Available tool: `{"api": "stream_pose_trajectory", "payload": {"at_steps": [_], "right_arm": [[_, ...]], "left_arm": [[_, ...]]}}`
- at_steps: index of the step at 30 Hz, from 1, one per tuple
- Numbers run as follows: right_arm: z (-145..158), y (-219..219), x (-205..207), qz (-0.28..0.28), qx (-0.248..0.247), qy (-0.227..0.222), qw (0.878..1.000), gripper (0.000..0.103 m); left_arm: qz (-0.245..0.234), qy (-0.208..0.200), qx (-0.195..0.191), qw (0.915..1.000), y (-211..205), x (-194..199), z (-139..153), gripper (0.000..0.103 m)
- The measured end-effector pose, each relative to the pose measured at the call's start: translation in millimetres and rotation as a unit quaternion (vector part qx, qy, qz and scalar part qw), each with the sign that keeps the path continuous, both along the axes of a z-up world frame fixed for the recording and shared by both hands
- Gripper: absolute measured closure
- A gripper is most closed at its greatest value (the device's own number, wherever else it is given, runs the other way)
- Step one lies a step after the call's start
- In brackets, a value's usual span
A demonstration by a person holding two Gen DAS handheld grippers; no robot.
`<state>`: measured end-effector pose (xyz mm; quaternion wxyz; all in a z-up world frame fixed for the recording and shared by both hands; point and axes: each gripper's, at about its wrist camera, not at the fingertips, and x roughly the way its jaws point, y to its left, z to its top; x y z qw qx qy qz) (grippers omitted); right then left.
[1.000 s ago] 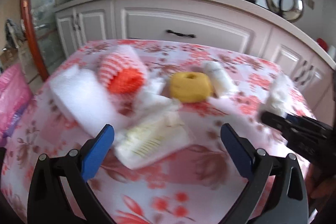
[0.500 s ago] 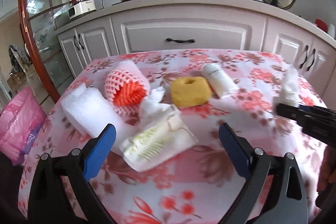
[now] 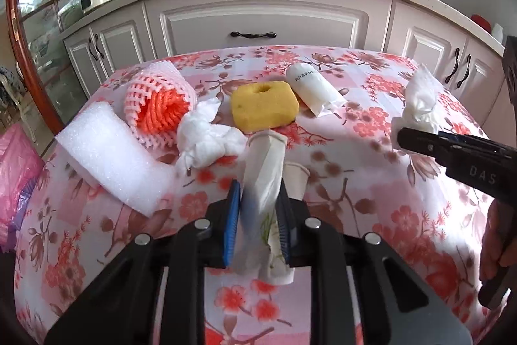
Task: Collect trash
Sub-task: 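Carry the tissue and white paper cup over the pink bin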
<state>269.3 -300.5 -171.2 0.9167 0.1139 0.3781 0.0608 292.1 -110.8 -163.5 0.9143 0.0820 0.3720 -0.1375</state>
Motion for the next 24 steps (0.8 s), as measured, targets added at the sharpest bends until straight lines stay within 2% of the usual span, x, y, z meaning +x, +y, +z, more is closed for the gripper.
{"api": "stream_pose_trajectory", "payload": {"at_steps": [1,2,3,10,19,24], "right_arm": [[0,1,-3,0.000,0.000,0.002,1.000,0.070],[0,1,-5,0.000,0.000,0.002,1.000,0.070],[1,2,-8,0.001,-0.001,0.001,1.000,0.070],[15,20,-27,0.024,-0.006,-0.014,1.000,0.070],[33,72,-50,0.074,-0.024,-0.032,0.996,0.070],[40,115,-62,0.113,-0.044,-0.040,0.992,0.070]], "left_arm": [[0.000,-0.001,0.000,1.0000,-1,-1,0,0.084],[-0.001,0.003,-0.004,1.0000,-1,-1,0,0.092],[-0.003,0.007,-0.013,0.9999,0,-2,0,0.092],[0.007,-0.025,-0.007,0.9996,6,-25,16,0.092],[0.064,-0.034,-0.028,0.9970,64,-57,33,0.091],[0.097,-0.044,-0.029,0.9939,102,-78,41,0.091]]}}
